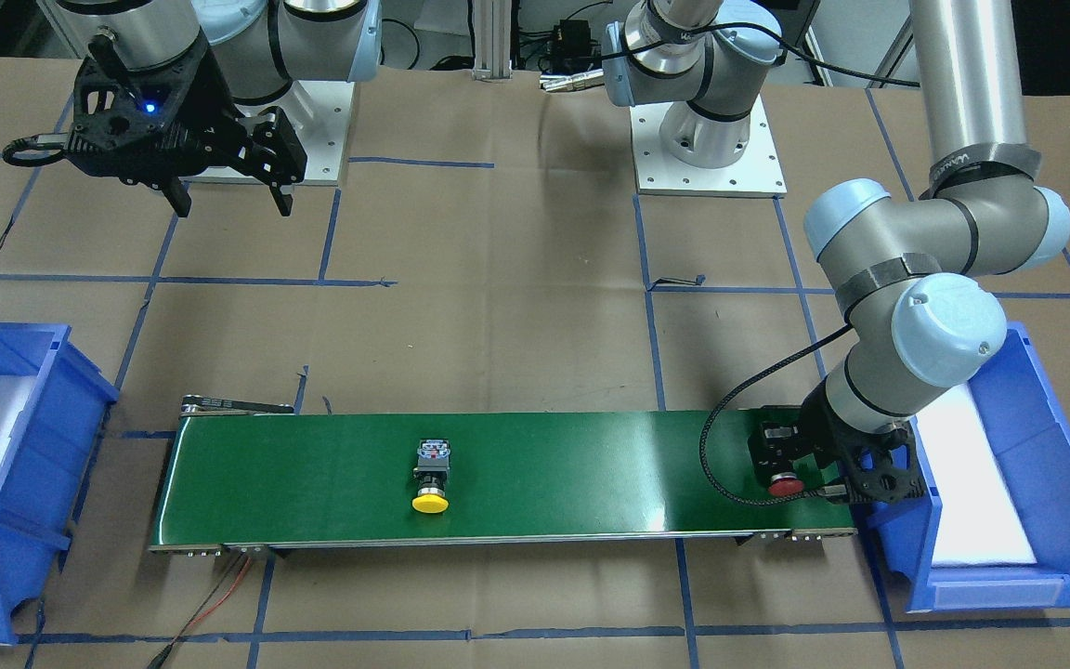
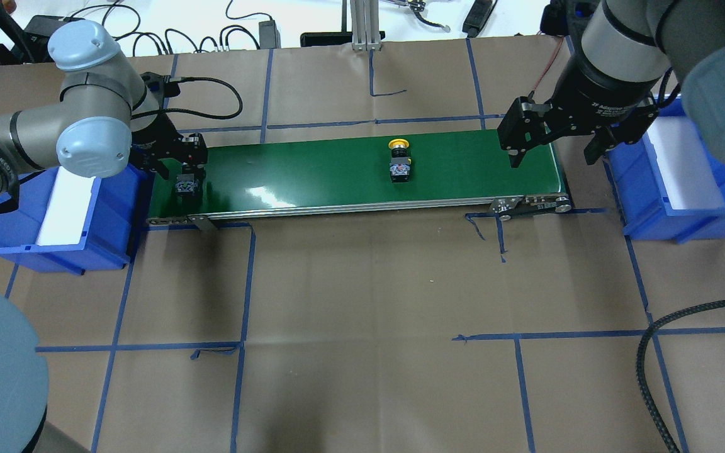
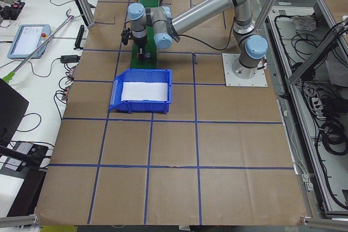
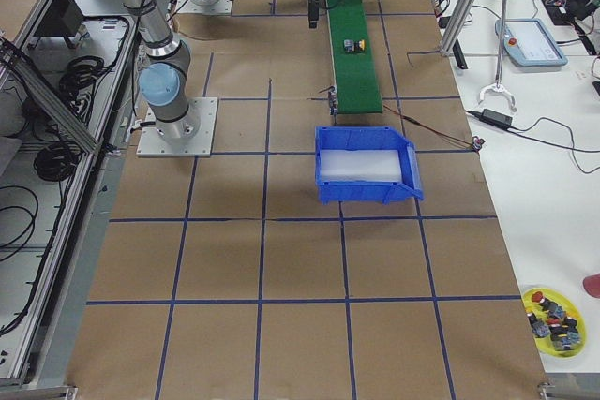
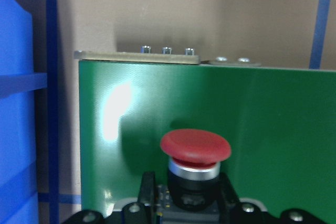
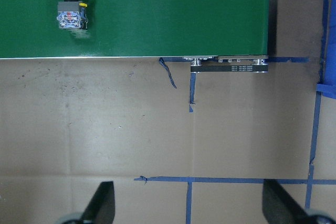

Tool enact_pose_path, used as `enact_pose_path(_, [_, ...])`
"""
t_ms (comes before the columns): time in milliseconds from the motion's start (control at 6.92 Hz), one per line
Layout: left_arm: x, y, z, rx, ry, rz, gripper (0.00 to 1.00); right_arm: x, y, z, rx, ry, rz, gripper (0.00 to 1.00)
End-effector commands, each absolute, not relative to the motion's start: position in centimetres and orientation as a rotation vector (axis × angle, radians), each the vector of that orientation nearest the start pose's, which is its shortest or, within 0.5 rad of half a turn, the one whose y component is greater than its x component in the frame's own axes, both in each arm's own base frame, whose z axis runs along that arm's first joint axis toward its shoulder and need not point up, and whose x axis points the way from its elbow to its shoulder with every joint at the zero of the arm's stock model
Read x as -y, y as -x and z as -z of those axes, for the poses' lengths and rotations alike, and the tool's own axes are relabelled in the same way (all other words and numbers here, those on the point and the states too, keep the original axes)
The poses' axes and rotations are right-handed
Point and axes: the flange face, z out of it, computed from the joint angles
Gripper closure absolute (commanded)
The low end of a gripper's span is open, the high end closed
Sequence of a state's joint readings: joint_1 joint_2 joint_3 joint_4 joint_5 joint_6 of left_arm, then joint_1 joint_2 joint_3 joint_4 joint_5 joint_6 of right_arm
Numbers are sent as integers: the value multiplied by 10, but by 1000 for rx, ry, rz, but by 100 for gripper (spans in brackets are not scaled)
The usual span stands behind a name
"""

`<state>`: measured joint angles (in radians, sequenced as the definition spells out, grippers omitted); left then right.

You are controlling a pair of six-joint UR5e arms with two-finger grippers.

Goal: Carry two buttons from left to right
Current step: 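Release the red button on the belt while the right gripper reaches toward the yellow button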

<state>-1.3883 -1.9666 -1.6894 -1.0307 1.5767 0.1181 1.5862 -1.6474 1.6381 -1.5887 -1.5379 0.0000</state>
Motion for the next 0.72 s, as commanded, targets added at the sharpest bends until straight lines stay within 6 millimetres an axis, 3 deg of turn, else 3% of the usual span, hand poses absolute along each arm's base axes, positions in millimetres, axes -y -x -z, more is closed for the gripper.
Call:
enact_pose_path(0, [618,21,-301,-3127,101,77,0,465,-144,-486,-3108,24,24,0])
enact_pose_path(144, [609,23,-326,-3129,101,42,0,480,-144,-468,-3108,23,-26,0])
enact_pose_path(433, [585,29,-389,-3142,96,-81,0,518,-146,-451,-3101,17,151,0])
enact_pose_path(578, [571,35,-418,-3145,87,-94,0,528,-146,-437,-3103,19,128,0])
